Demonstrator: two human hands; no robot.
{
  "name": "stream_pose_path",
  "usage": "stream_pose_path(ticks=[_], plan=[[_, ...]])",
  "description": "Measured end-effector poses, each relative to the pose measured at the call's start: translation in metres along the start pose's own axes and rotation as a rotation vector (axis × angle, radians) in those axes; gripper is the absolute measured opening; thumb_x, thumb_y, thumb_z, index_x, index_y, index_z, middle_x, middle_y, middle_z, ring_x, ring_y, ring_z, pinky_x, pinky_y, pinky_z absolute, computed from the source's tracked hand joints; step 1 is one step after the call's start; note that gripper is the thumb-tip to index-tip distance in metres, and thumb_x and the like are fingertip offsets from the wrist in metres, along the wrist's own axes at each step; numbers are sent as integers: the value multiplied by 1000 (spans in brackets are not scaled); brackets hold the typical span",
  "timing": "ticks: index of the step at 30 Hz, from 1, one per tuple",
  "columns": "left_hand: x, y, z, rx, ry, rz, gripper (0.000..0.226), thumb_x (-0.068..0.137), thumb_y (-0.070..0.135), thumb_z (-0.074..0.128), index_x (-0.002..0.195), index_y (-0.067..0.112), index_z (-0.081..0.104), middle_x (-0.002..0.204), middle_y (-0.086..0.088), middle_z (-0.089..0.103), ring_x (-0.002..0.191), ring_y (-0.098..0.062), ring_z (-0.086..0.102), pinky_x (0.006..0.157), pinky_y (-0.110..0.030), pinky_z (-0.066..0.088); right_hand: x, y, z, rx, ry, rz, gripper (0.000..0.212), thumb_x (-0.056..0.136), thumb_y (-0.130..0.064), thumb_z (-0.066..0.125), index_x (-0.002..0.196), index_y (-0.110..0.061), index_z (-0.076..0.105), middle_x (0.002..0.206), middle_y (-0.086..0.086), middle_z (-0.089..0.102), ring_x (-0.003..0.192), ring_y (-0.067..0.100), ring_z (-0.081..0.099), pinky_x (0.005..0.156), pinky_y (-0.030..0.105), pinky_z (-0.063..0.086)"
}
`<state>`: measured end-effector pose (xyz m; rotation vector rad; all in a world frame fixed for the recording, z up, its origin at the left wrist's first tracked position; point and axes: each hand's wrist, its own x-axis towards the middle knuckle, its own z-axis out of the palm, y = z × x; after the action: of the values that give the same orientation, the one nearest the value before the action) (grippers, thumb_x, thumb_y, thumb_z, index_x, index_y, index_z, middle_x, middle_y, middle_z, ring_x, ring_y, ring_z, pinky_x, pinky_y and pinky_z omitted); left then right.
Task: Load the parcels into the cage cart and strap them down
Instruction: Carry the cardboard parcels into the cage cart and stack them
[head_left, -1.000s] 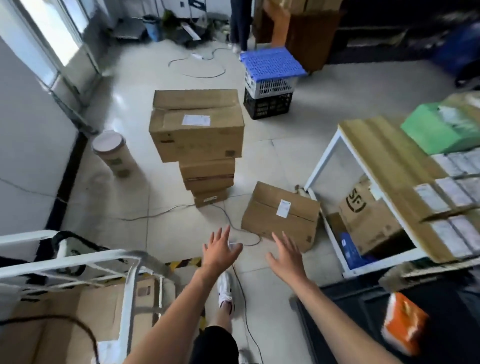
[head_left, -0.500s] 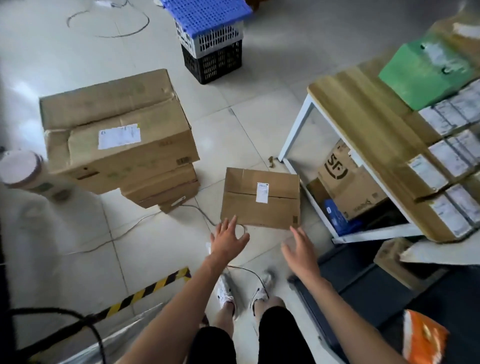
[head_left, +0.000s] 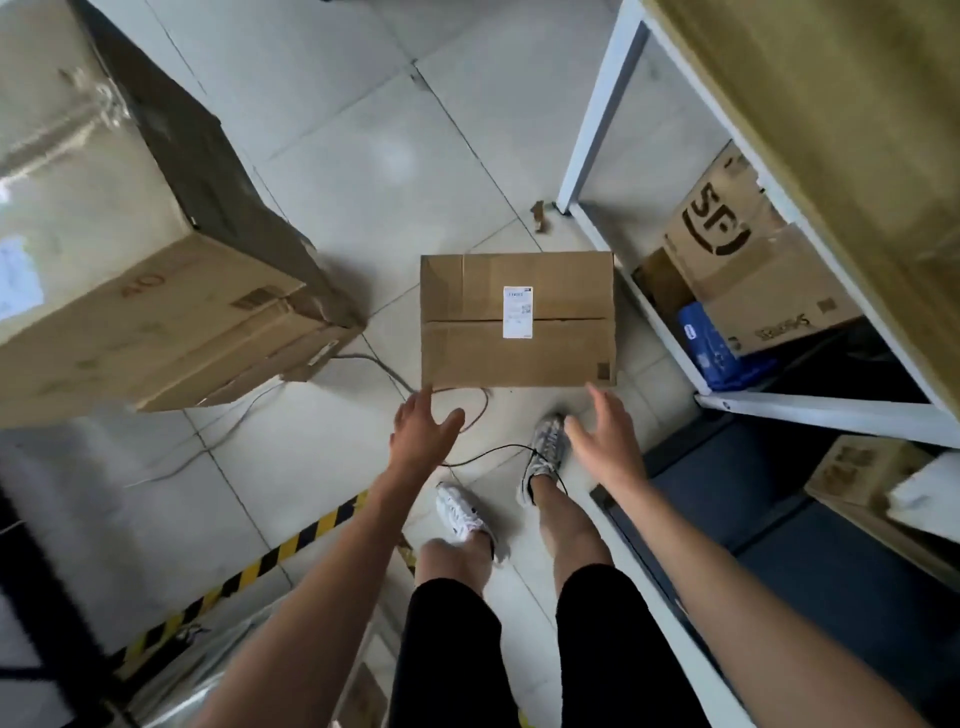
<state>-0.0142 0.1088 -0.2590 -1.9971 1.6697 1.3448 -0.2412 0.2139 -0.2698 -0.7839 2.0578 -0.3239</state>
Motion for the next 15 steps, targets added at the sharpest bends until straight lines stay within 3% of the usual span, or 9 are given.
stream_pose_path(ticks=[5, 8, 15], plan=[[87, 7, 34, -118, 26, 14, 80, 82, 46, 61, 152, 14, 38, 153, -11, 44, 141, -29, 39, 116, -46, 32, 89, 24, 25, -29, -46, -9, 66, 94, -27, 59, 153, -10, 34, 155, 11, 38, 142, 29, 34, 117, 42, 30], [148, -9, 65, -97, 12, -3, 71, 93, 35, 64, 153, 11, 34, 156, -13, 38, 145, -29, 33, 120, -41, 26, 137, 43, 60, 97, -29, 75, 68, 86, -35, 58, 148, -11, 40, 148, 13, 46, 136, 28, 43, 113, 41, 37], [292, -73, 125, 4, -35, -108, 77, 93, 40, 63, 157, 16, 26, 158, -17, 34, 145, -33, 32, 117, -42, 27, 228, 115, 131, 225, 11, 229, 48, 87, -11, 63, 133, -11, 50, 124, 0, 59, 114, 20, 58, 89, 22, 40]])
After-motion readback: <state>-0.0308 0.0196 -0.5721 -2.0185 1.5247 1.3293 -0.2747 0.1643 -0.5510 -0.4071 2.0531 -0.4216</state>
